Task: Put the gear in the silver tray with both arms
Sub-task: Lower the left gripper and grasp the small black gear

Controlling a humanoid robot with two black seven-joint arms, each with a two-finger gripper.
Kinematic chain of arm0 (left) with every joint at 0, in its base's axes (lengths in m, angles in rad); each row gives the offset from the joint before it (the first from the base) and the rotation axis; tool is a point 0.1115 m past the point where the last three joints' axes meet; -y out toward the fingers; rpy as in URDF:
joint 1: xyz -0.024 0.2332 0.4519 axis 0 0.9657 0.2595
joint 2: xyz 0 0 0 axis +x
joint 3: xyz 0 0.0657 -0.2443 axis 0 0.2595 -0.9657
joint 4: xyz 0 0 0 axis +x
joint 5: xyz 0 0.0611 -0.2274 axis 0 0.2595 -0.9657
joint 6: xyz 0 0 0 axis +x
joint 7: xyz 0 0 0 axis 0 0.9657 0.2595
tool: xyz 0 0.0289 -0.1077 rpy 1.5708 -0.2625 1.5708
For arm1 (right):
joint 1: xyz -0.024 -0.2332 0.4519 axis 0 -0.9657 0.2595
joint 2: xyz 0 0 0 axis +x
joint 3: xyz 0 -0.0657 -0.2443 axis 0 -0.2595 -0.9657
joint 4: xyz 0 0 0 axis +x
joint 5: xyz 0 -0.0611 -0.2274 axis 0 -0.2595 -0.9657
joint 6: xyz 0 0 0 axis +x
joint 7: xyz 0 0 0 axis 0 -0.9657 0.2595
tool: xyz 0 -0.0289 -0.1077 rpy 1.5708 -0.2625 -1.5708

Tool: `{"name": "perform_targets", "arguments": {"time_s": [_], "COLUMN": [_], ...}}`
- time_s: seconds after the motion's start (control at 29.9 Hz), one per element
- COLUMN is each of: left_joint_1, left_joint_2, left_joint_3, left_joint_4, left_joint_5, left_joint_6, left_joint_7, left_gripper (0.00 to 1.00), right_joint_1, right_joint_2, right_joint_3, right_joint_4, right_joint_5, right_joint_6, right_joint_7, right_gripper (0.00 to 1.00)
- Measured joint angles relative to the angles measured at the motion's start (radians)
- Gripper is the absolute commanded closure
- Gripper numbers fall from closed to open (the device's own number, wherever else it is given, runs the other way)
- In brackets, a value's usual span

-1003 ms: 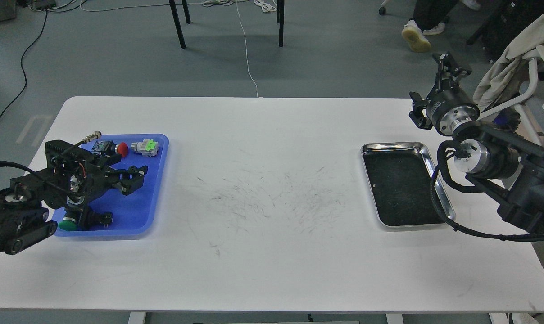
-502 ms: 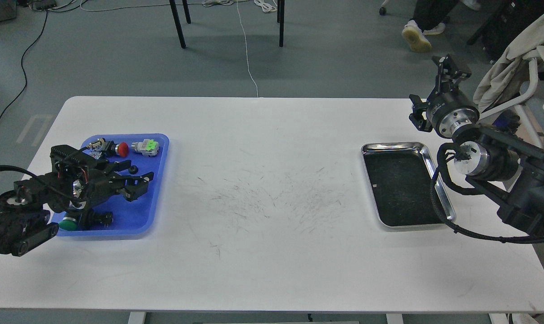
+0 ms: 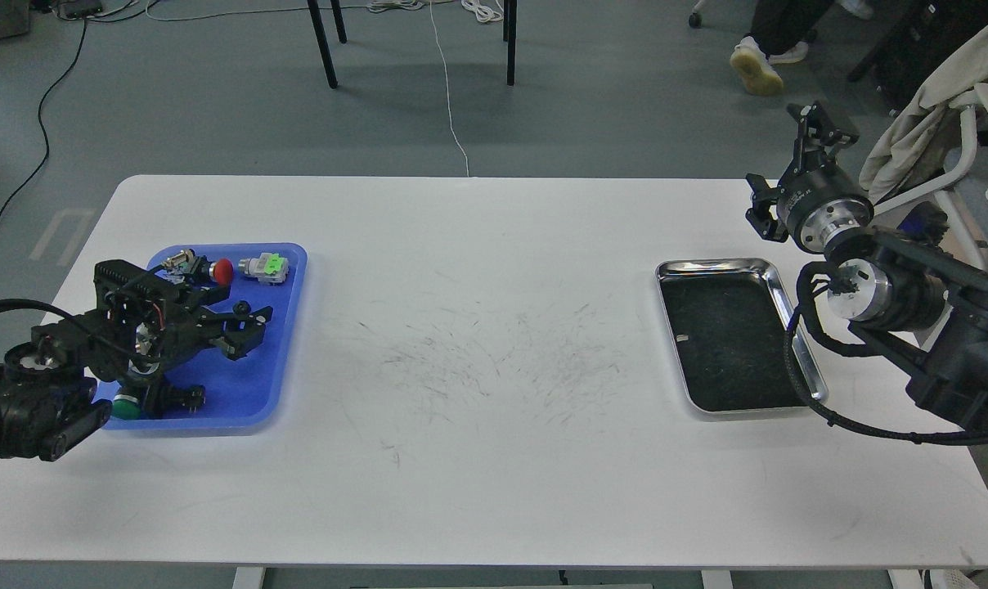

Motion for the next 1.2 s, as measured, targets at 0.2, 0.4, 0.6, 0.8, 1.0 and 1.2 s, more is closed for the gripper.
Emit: {"name": "perform_targets", "arguments": {"time_s": [0.2,0.4,0.6,0.8,1.0,1.2], "left_joint_1": [0.001,0.012,0.015,0.015,0.015,0.015], "left_joint_2": [-0.009,-0.030,-0.038,-0.040,-0.040,-0.038], "left_joint_3": [0.001,0.000,0.000,-0.002,-0.002,-0.002], "left_joint_4": [0.020,0.050,0.053,0.057,0.059,0.059], "left_joint_5": [0.000,0.000,0.000,-0.010,-0.014,-0.014], "left_joint_6": [-0.004,-0.009,-0.015,-0.026,-0.030,-0.035], "left_joint_7": [-0.001,-0.006,-0.007,-0.008,-0.008,-0.008], "left_gripper": [0.41,0.44,0.51,0.53,0.58,0.65], "right_joint_1": [0.000,0.000,0.000,0.000,-0.001,-0.006], "right_joint_2": [-0.001,-0.001,-0.002,-0.004,-0.005,-0.005], "right_joint_3": [0.000,0.000,0.000,-0.002,-0.002,-0.002], "right_joint_4": [0.000,0.001,0.002,0.002,0.002,0.002], "right_joint_5": [0.000,0.000,0.000,0.000,0.000,-0.001], "right_joint_6": [0.001,0.001,0.001,0.001,0.001,0.001], "right_joint_7": [0.000,0.000,0.000,0.000,0.000,0.000], "right_gripper": [0.01,0.01,0.01,0.01,0.01,0.01]}}
